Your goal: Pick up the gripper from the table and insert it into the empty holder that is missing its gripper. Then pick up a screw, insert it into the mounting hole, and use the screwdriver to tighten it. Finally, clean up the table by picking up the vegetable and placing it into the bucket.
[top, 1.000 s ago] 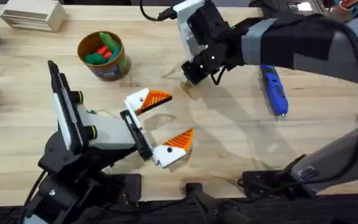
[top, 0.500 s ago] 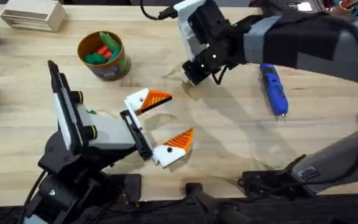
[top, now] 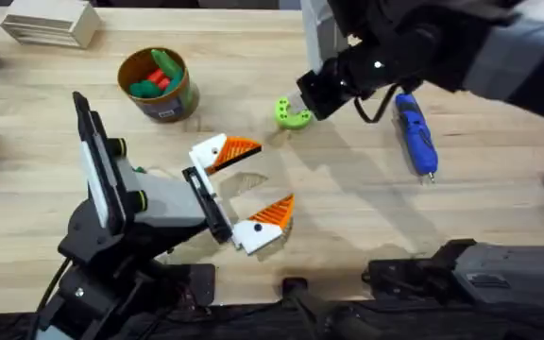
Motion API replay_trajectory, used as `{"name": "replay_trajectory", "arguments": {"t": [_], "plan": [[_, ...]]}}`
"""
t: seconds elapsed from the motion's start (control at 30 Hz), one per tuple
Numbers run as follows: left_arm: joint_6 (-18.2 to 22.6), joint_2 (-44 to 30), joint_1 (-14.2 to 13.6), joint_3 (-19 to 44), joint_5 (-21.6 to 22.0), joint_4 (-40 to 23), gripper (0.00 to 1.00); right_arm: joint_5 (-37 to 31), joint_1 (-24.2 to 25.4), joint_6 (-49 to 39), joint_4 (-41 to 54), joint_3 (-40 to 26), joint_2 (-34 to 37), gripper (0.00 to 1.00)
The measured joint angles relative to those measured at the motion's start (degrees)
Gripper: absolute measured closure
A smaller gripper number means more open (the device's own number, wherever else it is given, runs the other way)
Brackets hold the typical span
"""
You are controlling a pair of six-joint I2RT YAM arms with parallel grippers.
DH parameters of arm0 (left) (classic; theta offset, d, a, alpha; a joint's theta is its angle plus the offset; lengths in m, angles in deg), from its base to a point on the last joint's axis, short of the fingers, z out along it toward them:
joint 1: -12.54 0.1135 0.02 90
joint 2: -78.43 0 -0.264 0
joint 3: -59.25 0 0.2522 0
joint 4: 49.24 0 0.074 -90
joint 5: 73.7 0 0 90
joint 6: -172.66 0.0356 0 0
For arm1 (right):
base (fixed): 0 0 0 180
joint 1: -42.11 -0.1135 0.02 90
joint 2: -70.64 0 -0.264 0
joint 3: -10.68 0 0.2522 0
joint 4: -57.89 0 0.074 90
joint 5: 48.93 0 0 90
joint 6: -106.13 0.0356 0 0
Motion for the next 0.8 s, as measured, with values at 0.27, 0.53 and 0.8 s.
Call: {"name": "replay_trajectory", "arguments": {"t": [0.27,0.53,0.8], "plan": [[0.0,0.0,0.0,0.0,0.0,0.0,0.014,0.0,-6.9,3.1,15.2,-14.7,-0.7,0.994],[0.0,0.0,0.0,0.0,0.0,0.0,0.014,0.0,-16.9,6.1,17.9,-21.2,-0.7,0.994],[0.0,0.0,0.0,0.0,0.0,0.0,0.014,0.2,-25.3,7.4,17.0,-21.2,0.8,0.994]]}}
